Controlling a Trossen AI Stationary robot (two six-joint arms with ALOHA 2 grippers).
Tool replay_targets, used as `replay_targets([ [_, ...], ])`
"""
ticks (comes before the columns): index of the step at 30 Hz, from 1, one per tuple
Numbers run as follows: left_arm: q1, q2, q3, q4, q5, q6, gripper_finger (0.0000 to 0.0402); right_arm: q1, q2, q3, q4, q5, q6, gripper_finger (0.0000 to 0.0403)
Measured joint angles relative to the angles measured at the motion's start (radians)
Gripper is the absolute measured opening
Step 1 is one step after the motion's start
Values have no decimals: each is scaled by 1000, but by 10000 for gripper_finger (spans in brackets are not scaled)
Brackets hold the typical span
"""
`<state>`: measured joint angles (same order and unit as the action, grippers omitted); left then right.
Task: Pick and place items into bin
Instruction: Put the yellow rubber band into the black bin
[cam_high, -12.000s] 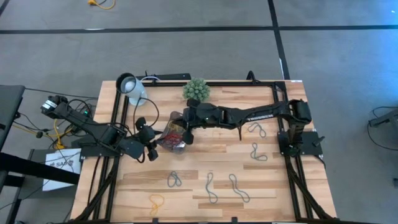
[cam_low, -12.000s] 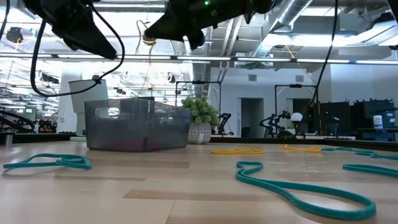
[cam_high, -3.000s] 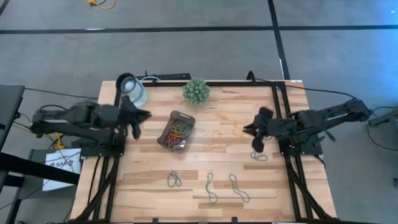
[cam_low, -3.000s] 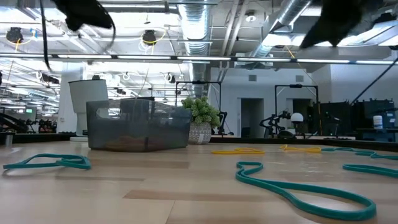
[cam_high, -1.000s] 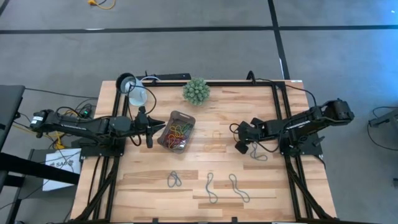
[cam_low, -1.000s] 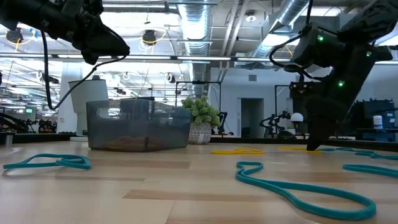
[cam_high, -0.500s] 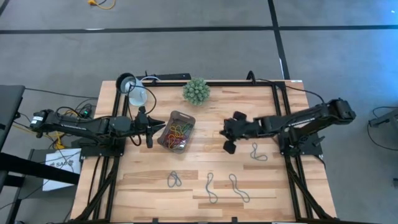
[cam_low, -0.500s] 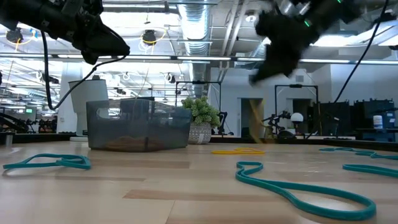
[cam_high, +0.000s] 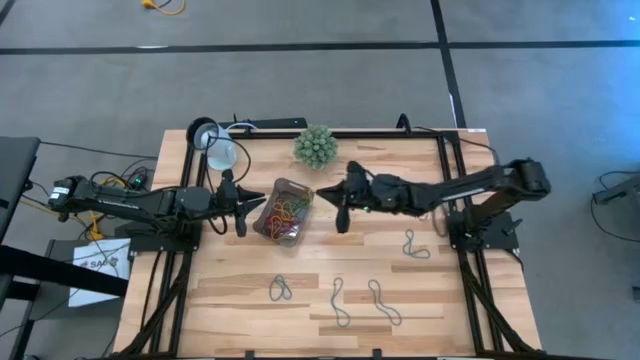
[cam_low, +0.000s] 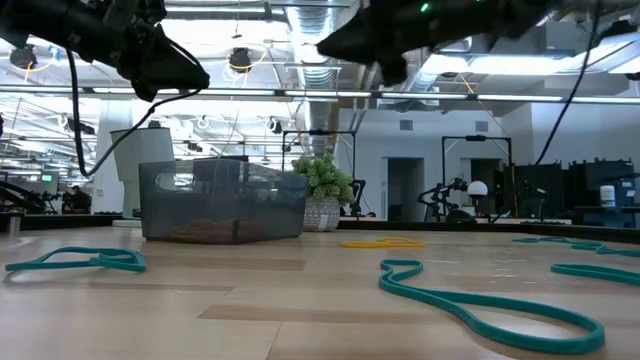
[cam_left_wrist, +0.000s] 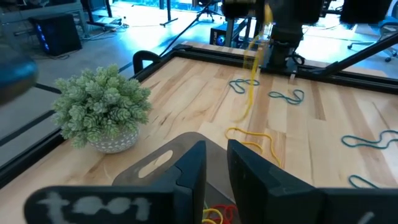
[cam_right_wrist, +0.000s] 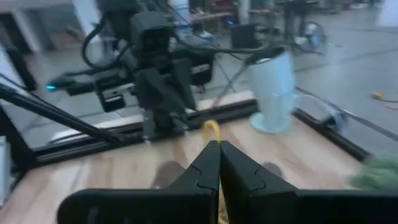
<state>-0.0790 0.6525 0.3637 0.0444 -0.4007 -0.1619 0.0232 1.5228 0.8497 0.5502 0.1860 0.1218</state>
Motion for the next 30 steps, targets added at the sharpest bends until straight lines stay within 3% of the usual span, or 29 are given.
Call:
replay_targets([
  [3, 0, 2, 0, 0, -10, 0, 55, -14, 115, 24, 91, -31, 1, 0],
  [11, 0, 2, 0, -16, -86, 4, 55, -51, 359, 240, 95, -53, -17, 0],
  [19, 0, 2, 0, -94, -106, -19, 55, -58, 440, 393, -158, -83, 14, 0],
  [30, 0, 2, 0, -90, -132, -43, 55, -58, 446, 401, -330, -83, 88, 0],
])
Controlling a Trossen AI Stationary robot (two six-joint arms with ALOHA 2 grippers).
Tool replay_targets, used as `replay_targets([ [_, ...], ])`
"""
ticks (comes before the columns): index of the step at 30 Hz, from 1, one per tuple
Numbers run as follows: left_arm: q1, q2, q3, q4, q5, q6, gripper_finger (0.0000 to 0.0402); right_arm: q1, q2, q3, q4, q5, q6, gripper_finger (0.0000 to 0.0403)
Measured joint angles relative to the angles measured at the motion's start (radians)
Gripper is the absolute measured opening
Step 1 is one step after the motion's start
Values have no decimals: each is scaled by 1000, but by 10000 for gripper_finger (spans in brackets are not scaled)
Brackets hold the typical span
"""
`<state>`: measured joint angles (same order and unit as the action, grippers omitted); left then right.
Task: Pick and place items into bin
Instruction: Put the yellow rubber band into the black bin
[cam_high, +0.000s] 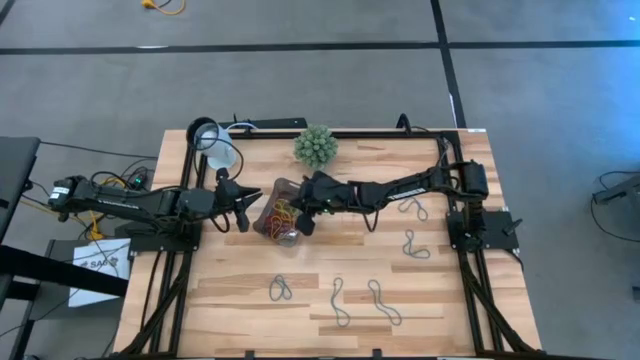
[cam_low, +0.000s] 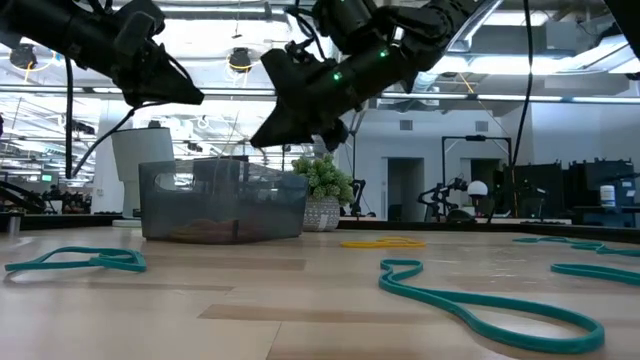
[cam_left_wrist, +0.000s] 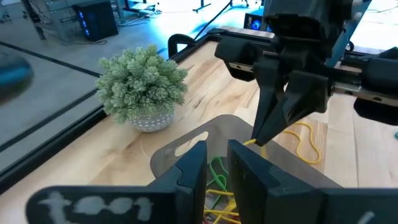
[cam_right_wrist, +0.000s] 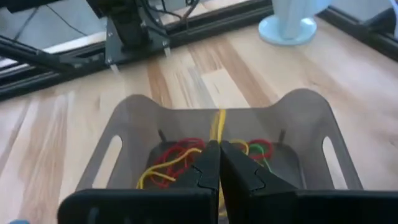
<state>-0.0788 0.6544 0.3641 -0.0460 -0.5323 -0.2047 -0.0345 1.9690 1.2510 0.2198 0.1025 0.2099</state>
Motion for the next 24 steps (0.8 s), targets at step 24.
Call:
replay_targets([
  [24, 0, 0, 0, -11, 3, -24, 55, 13, 0, 8, -14, -75, -44, 113],
])
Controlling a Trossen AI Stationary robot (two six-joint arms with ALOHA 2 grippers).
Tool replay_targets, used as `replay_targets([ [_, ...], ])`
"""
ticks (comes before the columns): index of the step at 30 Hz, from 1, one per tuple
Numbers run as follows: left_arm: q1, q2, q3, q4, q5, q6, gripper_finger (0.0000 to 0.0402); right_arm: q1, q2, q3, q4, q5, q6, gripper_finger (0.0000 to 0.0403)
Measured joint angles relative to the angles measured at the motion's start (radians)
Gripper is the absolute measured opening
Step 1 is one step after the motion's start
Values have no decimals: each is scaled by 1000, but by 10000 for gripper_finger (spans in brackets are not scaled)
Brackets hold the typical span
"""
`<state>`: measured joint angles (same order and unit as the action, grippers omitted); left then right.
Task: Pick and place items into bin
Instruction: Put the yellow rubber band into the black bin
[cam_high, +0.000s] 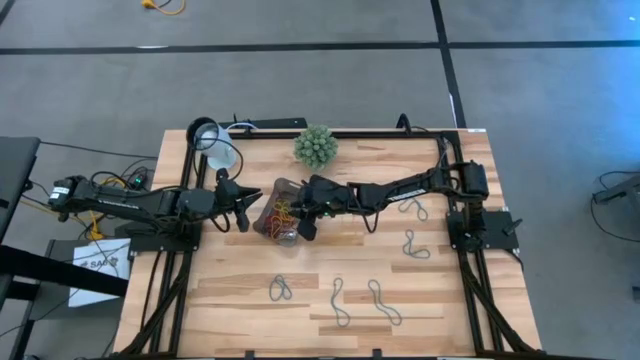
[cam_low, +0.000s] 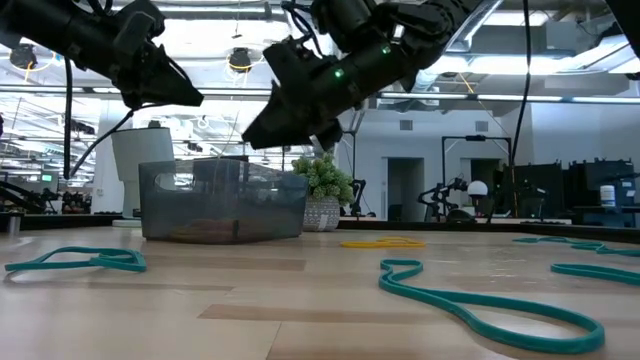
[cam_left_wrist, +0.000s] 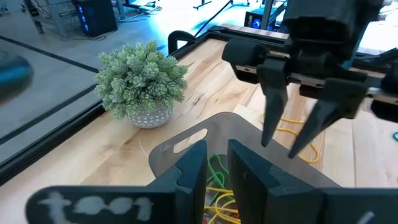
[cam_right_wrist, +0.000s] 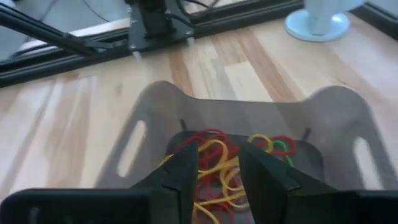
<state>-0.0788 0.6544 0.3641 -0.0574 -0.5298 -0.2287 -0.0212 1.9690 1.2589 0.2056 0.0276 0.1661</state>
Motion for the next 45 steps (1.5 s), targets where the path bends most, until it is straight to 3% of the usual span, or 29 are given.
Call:
replay_targets([
  [8, 0, 0, 0, -1, 0, 0, 55, 9, -36, 89, -109, -12, -18, 134],
  [18, 0, 0, 0, -6, 19, -10, 55, 26, -131, 194, -464, -31, -41, 133],
  [27, 0, 0, 0, 13, 27, -22, 55, 91, -285, 210, -810, -51, -22, 127],
  [33, 0, 0, 0, 139, 53, 11, 55, 189, -430, 208, -1056, -41, 27, 127],
  [38, 0, -15, 33, 239, 109, 107, 55, 324, -560, 206, -1192, 131, 98, 127],
  [45, -68, -29, 244, 55, 30, 271, 55, 545, -747, 49, -1236, 445, 260, 127],
])
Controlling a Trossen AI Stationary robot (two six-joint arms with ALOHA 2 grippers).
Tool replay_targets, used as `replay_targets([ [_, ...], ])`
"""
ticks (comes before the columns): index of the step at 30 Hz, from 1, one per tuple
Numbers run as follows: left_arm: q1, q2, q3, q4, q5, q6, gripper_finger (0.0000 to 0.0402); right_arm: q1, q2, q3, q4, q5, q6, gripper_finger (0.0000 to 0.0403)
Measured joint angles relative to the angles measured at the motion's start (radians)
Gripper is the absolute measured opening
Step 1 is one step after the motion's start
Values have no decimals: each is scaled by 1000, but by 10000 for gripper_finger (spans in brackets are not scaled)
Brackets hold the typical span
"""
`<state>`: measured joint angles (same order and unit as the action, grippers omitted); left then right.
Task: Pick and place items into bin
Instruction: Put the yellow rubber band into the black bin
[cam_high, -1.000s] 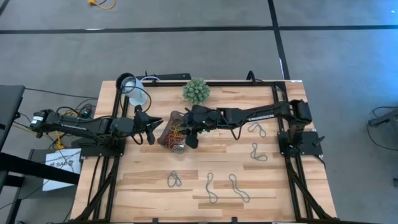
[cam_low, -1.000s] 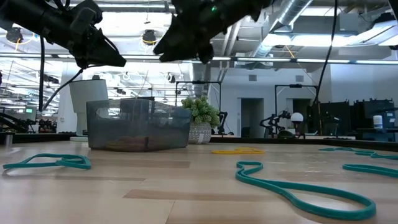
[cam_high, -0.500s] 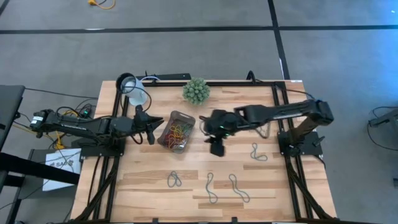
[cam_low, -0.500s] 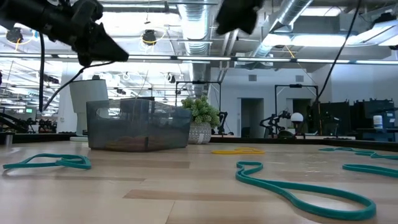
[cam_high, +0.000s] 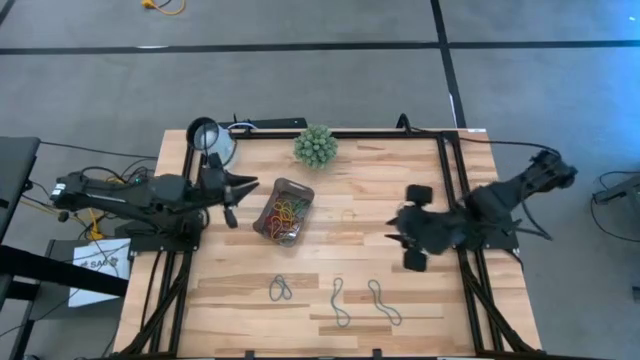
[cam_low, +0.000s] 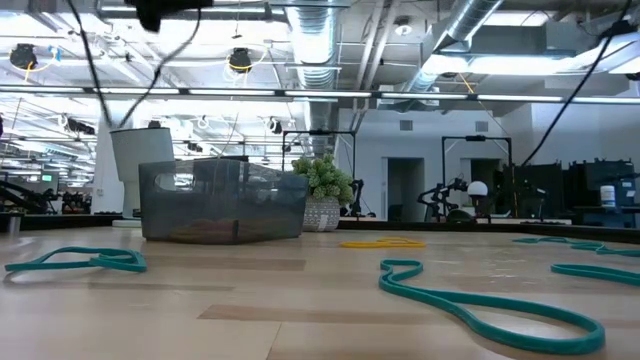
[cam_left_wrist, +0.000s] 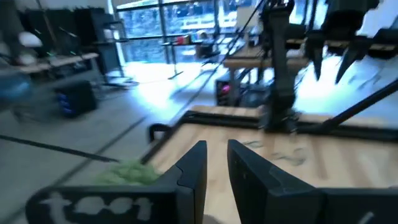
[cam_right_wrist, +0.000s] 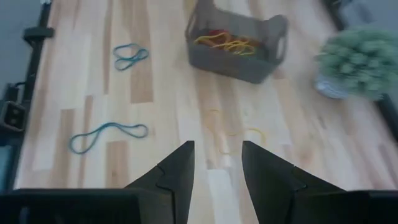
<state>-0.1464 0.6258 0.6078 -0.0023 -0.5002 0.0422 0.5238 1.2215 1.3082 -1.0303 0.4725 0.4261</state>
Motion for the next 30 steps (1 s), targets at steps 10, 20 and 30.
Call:
replay_targets([
  [10, -144, -11, 378, -609, -513, -92, 55, 152, -165, -323, 96, 210, 345, 127],
  [20, -180, -8, 404, -767, -481, -188, 55, 151, -98, -471, 152, 39, 548, 127],
  [30, -180, 95, 404, -794, -481, -213, 55, 65, 25, -481, 173, 16, 655, 127],
])
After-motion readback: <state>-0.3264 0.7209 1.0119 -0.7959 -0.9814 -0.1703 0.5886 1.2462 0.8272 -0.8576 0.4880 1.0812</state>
